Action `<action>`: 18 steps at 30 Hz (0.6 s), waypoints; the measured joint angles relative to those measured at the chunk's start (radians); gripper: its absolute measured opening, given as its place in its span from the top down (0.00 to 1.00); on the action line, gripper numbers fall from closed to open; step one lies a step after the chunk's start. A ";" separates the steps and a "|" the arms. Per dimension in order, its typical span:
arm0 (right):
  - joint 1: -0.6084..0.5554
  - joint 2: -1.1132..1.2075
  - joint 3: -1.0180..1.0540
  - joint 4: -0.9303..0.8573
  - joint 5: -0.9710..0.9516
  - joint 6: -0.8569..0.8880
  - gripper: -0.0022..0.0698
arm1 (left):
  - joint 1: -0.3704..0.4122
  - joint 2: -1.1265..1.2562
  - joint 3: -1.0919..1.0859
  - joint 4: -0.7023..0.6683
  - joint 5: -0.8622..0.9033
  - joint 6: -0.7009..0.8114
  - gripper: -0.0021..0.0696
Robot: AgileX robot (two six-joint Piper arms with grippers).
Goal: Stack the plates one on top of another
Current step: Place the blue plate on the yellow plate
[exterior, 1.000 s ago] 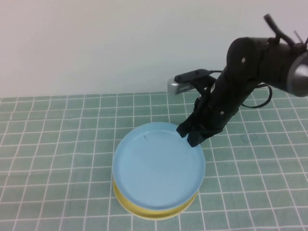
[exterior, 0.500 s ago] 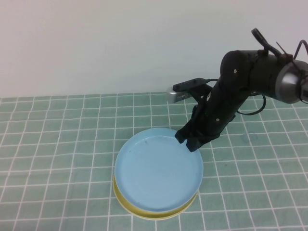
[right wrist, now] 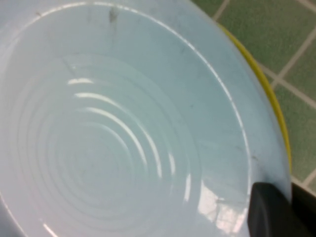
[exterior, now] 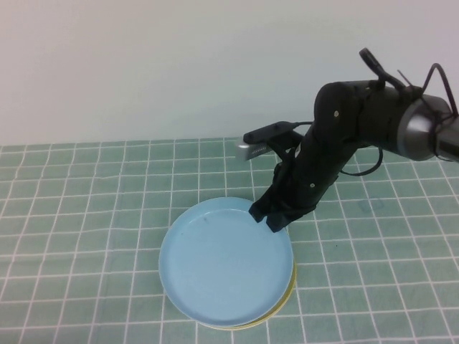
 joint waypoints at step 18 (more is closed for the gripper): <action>0.009 0.050 -0.002 -0.044 -0.016 0.047 0.95 | 0.000 0.000 0.000 -0.212 0.008 -0.112 0.97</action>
